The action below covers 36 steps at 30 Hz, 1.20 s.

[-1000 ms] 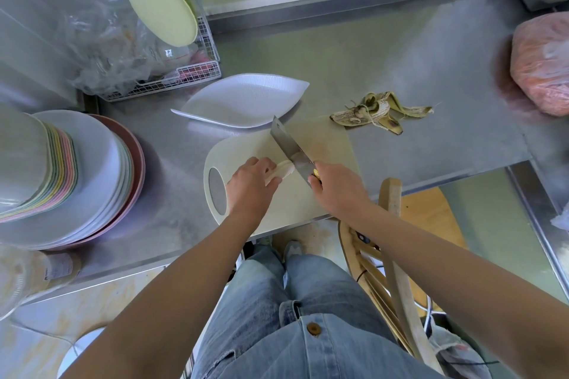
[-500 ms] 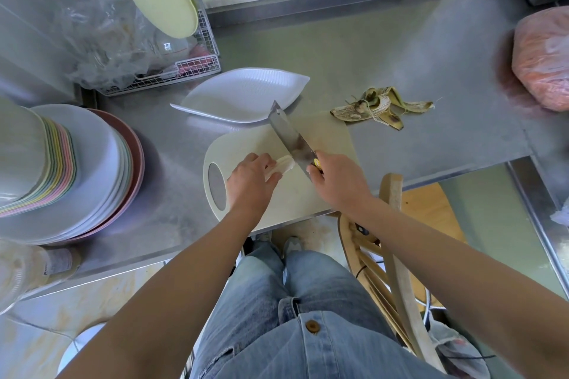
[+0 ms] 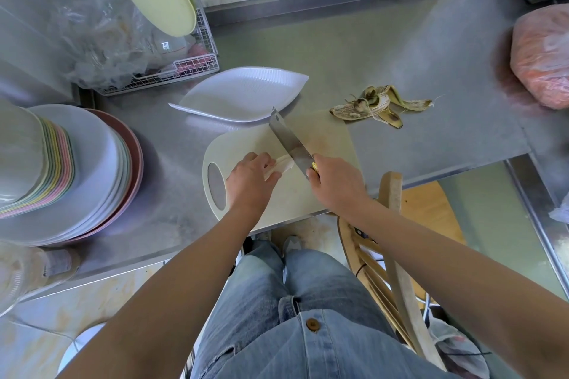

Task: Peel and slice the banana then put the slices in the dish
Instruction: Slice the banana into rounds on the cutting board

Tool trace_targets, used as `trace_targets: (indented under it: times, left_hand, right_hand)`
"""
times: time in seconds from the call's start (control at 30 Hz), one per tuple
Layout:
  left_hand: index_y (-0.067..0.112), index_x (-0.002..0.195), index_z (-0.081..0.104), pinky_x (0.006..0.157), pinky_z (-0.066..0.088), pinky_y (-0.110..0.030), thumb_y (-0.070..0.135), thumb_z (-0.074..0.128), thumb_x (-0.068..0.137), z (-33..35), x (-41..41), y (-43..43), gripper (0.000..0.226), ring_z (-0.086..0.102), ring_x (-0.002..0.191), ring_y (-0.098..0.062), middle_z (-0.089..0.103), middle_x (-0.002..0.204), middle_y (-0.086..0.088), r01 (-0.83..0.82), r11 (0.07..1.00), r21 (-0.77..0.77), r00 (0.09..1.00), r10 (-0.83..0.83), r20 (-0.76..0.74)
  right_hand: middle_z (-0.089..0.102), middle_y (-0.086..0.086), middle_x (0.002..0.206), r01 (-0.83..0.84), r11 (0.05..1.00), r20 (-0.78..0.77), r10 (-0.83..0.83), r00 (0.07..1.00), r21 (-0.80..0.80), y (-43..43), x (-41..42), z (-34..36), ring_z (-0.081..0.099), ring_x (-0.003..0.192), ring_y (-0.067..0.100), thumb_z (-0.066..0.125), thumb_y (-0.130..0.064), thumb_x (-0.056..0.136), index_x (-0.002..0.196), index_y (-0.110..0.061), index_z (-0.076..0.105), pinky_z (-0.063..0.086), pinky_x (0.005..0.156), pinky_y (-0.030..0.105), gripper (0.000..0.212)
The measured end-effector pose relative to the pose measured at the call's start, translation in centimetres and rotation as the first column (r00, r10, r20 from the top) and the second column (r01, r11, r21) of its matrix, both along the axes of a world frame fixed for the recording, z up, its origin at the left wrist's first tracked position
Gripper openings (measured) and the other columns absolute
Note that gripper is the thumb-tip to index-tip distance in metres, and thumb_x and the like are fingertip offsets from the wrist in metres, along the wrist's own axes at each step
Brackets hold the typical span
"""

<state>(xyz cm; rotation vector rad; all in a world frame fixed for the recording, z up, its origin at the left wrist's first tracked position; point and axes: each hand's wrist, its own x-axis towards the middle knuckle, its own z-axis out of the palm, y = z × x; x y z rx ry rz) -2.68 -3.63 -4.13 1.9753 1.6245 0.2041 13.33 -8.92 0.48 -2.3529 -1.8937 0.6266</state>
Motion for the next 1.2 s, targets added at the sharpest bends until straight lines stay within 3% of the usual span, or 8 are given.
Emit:
trace_targets:
  times: [0.23, 0.37, 0.47, 0.77, 0.97, 1.2]
  left_hand:
    - [0.025, 0.105, 0.067, 0.070, 0.051, -0.034, 0.037, 0.067, 0.086, 0.0, -0.1, 0.0, 0.023, 0.060, 0.084, -0.020, 0.062, 0.103, 0.006, 0.000, 1.000, -0.015, 1.000, 0.000, 0.001]
    - [0.025, 0.106, 0.066, 0.071, 0.052, -0.035, 0.037, 0.066, 0.086, 0.1, -0.2, 0.1, 0.023, 0.060, 0.084, -0.020, 0.062, 0.103, 0.006, 0.009, 1.000, -0.024, 1.000, -0.008, 0.006]
    - [0.024, 0.105, 0.066, 0.070, 0.052, -0.036, 0.037, 0.067, 0.085, 0.1, -0.2, 0.2, 0.024, 0.060, 0.083, -0.020, 0.062, 0.102, 0.006, 0.007, 1.000, -0.027, 1.000, -0.006, 0.013]
    - [0.024, 0.105, 0.066, 0.071, 0.053, -0.035, 0.039, 0.067, 0.085, 0.1, -0.2, 0.2, 0.024, 0.061, 0.082, -0.020, 0.062, 0.102, 0.006, 0.008, 1.000, -0.024, 1.000, -0.008, 0.008]
    - [0.025, 0.104, 0.066, 0.070, 0.054, -0.036, 0.039, 0.067, 0.085, 0.1, -0.1, 0.2, 0.023, 0.061, 0.081, -0.019, 0.063, 0.101, 0.007, 0.001, 1.000, -0.024, 1.000, -0.001, 0.010]
    - [0.025, 0.107, 0.067, 0.072, 0.053, -0.036, 0.038, 0.067, 0.085, 0.3, -0.3, 0.1, 0.025, 0.061, 0.085, -0.020, 0.063, 0.103, 0.006, -0.002, 0.999, -0.036, 1.000, 0.003, 0.022]
  right_hand:
    - [0.058, 0.004, 0.082, 0.016, 0.997, -0.020, -0.017, 1.000, -0.082, -0.5, -0.1, -2.0, 0.061, 0.080, 0.021, 0.039, -0.031, 0.100, 0.099, -0.010, 0.057, 0.039, 0.064, 0.027, 0.028]
    - [0.050, 0.000, 0.075, 0.021, 0.999, -0.019, -0.022, 1.000, -0.039, -0.5, 0.1, -1.8, 0.054, 0.072, 0.019, 0.040, -0.031, 0.100, 0.091, -0.010, 0.054, 0.034, 0.060, 0.029, 0.027]
    - [0.046, 0.000, 0.070, 0.035, 0.999, -0.045, -0.034, 0.998, 0.013, 0.0, 0.4, -0.8, 0.048, 0.066, 0.019, 0.042, -0.029, 0.098, 0.082, -0.015, 0.043, 0.032, 0.058, 0.030, 0.021]
    - [0.062, 0.009, 0.087, -0.008, 1.000, -0.042, 0.008, 0.999, 0.007, -0.3, 0.6, -0.2, 0.055, 0.077, 0.023, 0.042, -0.029, 0.099, 0.105, -0.007, 0.056, 0.038, 0.062, 0.031, 0.027]
    - [0.063, 0.009, 0.092, -0.002, 0.999, -0.022, 0.001, 1.000, -0.037, 0.0, 0.2, -0.8, 0.061, 0.086, 0.025, 0.040, -0.029, 0.099, 0.107, -0.008, 0.056, 0.045, 0.068, 0.033, 0.027]
    - [0.061, 0.005, 0.083, 0.033, 0.998, -0.034, -0.035, 0.999, -0.055, -0.4, -0.5, -2.3, 0.060, 0.076, 0.020, 0.040, -0.031, 0.100, 0.099, -0.010, 0.057, 0.045, 0.062, 0.031, 0.027]
